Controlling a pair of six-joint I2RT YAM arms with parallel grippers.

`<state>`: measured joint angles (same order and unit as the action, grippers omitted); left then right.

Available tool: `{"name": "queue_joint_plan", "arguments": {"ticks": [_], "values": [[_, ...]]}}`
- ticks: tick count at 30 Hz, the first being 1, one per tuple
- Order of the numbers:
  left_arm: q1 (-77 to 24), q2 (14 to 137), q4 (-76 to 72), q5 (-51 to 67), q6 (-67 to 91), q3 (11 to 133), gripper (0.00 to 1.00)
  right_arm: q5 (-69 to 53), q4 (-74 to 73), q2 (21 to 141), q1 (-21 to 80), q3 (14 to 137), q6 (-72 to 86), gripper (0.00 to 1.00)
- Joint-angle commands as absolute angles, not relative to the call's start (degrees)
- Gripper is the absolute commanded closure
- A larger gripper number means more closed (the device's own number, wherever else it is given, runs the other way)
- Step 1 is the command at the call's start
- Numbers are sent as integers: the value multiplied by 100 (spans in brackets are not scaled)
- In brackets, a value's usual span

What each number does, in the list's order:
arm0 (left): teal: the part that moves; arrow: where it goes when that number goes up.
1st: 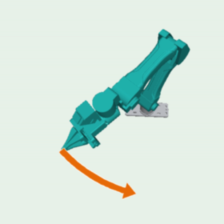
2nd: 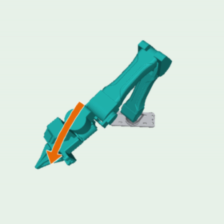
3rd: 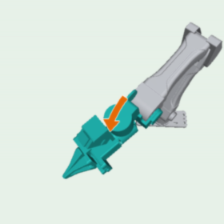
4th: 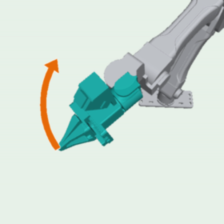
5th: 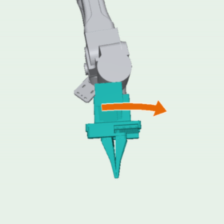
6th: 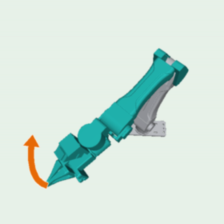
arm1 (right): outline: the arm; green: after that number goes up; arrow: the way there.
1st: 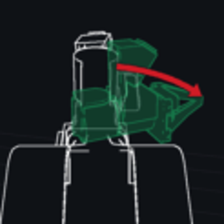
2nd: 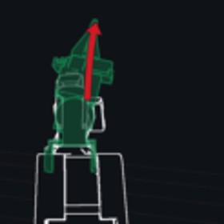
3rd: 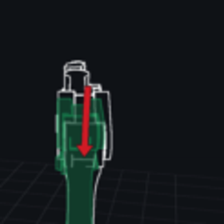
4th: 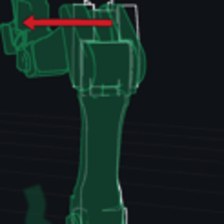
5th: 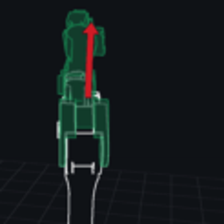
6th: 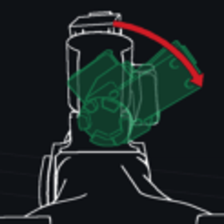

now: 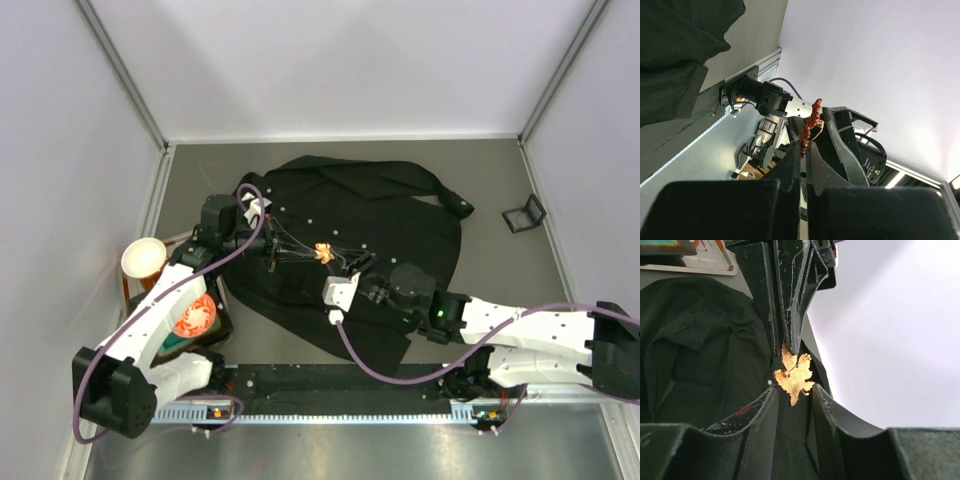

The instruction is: Remove the brooch from the garment

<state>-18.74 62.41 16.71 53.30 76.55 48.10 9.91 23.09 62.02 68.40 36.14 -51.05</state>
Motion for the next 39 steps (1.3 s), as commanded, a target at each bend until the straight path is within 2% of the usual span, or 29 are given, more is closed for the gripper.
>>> {"name": "queue_joint_plan", "arguments": {"ticks": [1,11,15,19,23,24,27,29,30,31,32,34,35,39], "values": [[-1872,6231,1327,5440,7884,4869,100,1142,2557,6258,6926,3929,-5343,67],[-1872,6214,1134,5493,8332,4764,100,1494,3039,6591,7101,3859,-5818,76],[-1872,6179,1116,5449,8402,4764,100,1722,3427,6662,7163,3779,-5994,85],[-1863,6152,1064,5414,8429,4746,100,1845,3691,6653,7181,3692,-5977,100],[-1811,6126,695,5441,8359,4606,100,2003,3893,6645,7198,3612,-5819,100],[-1802,6074,599,5414,8324,4518,84,2013,3885,6636,7198,3595,-5766,100],[-1758,5942,308,5195,8087,4360,65,2144,3727,6627,7198,3586,-5459,100],[-1697,5906,159,5081,7893,4307,44,2223,3569,6592,7198,3542,-5213,100],[-1661,5915,150,5071,7806,4307,37,2285,3534,6583,7190,3525,-5099,100],[-1600,5932,141,5089,7648,4307,31,2407,3498,6513,7163,3490,-4845,100],[-1487,5950,141,5106,7551,4315,30,2443,3350,6469,7111,3472,-4660,100],[-1389,6012,184,5133,7140,4429,17,2444,3078,6320,6760,3454,-3803,100],[-1319,6047,341,5107,6919,4517,2,2278,2641,6119,6602,3454,-3475,100],[-1266,6292,1605,4537,5689,5289,2,1558,2076,5591,5182,3182,-1570,100]]}}
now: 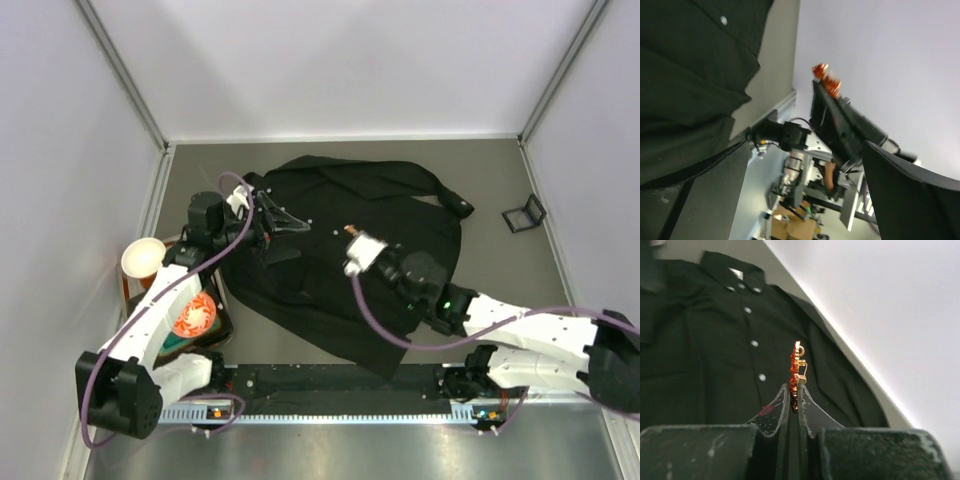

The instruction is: Remove the brooch from the garment

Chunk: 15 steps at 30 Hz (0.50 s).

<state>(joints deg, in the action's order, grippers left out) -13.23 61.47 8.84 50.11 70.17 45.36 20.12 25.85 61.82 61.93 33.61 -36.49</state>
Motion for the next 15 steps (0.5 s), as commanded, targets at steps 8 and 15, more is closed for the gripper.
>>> {"name": "queue_joint_plan", "arguments": {"ticks": [8,15], "values": [[-1266,6740,1556,4333,4940,5458,2,133,1337,4948,2166,2751,1140,100],[-1309,7119,1152,4430,4747,5388,2,-2079,1387,5641,-884,2769,3564,100]]}}
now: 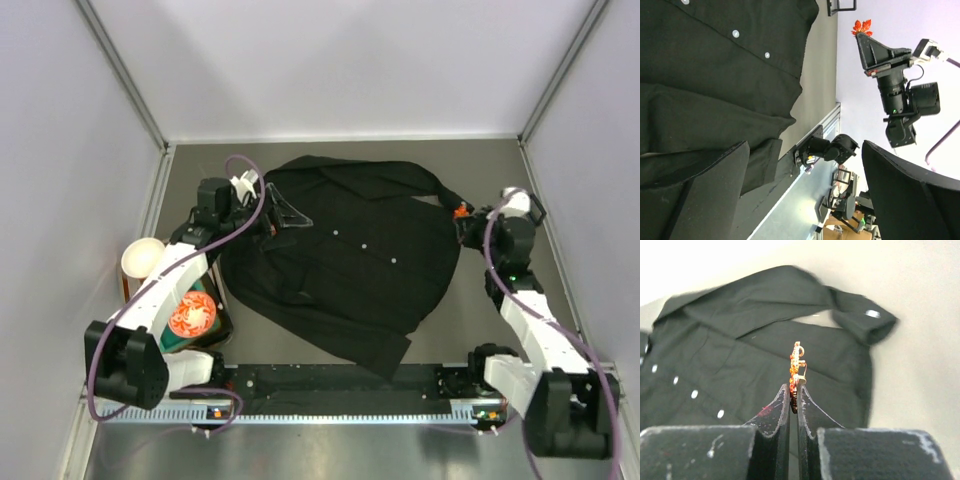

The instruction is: Remove the brooch from the garment

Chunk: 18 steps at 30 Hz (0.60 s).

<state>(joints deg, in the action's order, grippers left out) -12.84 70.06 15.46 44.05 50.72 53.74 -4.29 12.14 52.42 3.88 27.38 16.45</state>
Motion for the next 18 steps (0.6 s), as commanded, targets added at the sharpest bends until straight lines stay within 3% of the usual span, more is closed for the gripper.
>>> {"name": "queue_joint_plan", "arguments": {"ticks": [1,9,18], "values": [[-1327,7197,1090,4438,4729,5379,2,-2274,1693,5877,-1349,2734,3742,100],[-1660,7725,888,4421,4369,5581,2,-2759,3339,7012,-2864,2294,4781,100],[-2127,8428,931,4491,4017,5924,4,-3129,6053,9306,-3366,2645,5765,100]]}}
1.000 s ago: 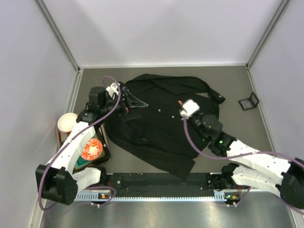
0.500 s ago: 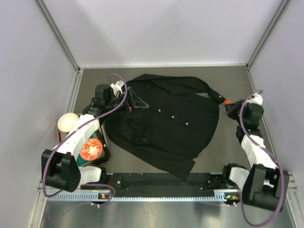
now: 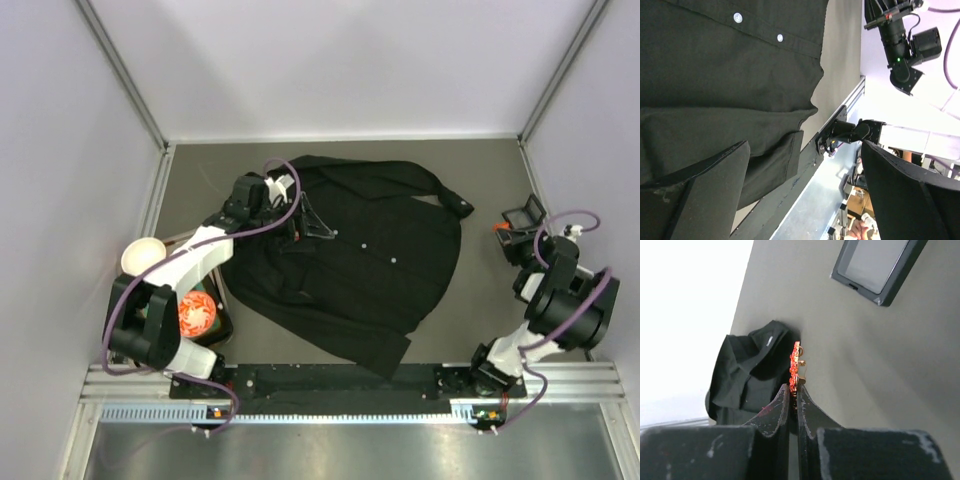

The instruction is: Remove the brooch from the garment

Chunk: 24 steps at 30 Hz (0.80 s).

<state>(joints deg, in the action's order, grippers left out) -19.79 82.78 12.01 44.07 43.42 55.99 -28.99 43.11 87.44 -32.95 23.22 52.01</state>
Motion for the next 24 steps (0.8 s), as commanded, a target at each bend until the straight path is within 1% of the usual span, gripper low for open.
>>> {"name": "queue_joint_plan", "arguments": {"ticks": [1,4,6,7,13,24], "values": [[-2153,8524,940,4517,3991,5967,4,-3059,6134,9421,-3358,2672,5800,100],[-2180,8674,941,4596,3973,6012,4,-2796,6503,9808,-3384,2768,5880,100],[-2223,8745,940,4614,3929,6038,5,-2672,6871,10167,-3401,2812,6134,100],[-2241,8763,949,4623,3920,6047,5,-2646,7291,10317,-3427,2830,6257,100],[-2241,8842,932,4614,3885,6073,6,-2277,8120,11073,-3498,2909,6890,100],[-2250,8903,870,4649,3876,5968,8,-2163,8279,11557,-3603,3085,6890,100]]}}
